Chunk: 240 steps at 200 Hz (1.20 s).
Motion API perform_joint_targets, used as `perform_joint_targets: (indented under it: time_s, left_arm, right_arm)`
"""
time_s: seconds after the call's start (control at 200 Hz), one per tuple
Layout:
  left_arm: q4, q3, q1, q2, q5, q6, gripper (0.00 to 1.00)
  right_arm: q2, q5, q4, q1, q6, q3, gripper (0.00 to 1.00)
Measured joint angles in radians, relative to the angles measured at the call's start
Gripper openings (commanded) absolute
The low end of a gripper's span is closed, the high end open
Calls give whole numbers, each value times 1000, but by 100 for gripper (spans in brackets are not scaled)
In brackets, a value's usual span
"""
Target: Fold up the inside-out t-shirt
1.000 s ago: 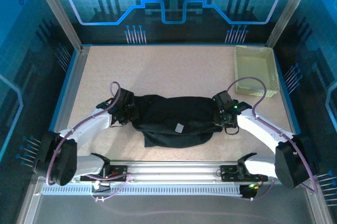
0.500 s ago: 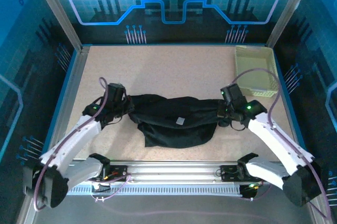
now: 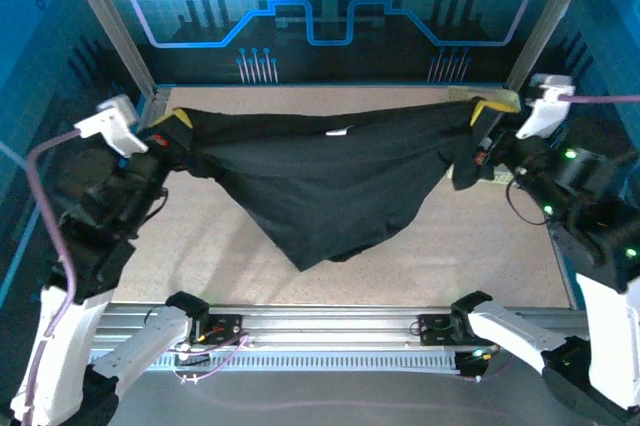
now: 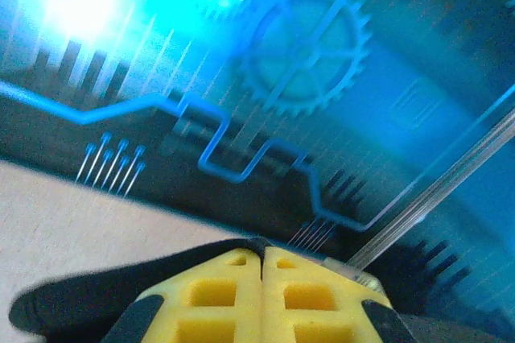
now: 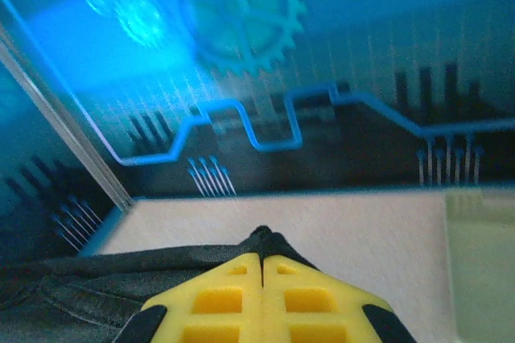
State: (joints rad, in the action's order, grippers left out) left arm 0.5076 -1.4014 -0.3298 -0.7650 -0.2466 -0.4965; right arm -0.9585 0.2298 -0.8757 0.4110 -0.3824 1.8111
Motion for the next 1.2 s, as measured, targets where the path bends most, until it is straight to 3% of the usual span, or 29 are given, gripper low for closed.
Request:
perform_joint_targets:
  time_s: [0.425,0.66,0.89,1.036,1.201]
  left_arm:
    - [-92,-174,0,107,131,37,0]
    - [-140,-194,0,69,146,57,0]
    - [-117,-252,0,-274,-11,103,0]
    - [-90,-256,5,-569,-125,123,0]
    - [-75,-218,35,-843,-171,114,0]
  right_arm:
    - [-10,-235,6,0,29,383,0]
    - [-10,-244,64,0,30,337,0]
    - [-137,-98,153,0,87,138,0]
    - [-317,-27,235,-55,118,-1,0]
    - [-571,-35,298,-146,110,-117,4]
